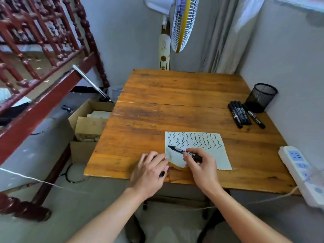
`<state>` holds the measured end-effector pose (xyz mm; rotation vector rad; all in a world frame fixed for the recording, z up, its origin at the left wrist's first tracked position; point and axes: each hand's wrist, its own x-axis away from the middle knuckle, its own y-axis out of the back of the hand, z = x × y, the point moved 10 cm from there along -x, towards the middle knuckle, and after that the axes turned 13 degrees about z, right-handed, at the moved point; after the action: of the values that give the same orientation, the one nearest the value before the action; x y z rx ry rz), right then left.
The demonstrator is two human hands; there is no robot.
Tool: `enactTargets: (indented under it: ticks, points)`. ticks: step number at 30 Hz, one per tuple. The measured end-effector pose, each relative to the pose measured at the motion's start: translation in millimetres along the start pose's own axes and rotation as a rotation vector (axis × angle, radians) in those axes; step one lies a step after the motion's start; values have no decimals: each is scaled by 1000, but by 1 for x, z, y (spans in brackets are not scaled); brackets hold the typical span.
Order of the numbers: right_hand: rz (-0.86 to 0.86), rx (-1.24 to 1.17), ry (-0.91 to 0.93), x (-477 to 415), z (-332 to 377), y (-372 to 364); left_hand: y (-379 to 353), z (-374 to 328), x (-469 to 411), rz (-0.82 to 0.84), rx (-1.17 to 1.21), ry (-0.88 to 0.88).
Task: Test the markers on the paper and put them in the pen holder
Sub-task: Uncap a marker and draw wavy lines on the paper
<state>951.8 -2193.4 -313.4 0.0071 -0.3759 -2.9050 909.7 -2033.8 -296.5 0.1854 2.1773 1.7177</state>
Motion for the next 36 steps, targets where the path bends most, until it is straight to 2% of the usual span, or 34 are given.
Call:
enactTargets:
  ticks: [22,28,32,36]
  points:
    - [13,248,50,25,14,3,2,1,-1,54,28,32]
    - [18,215,43,34,13,7,4,1,1,24,50,28]
    - [-25,87,27,39,21,21,9,1,3,-18,78,33]
    - [-18,14,36,53,40,34,15,14,3,-83,199,130]
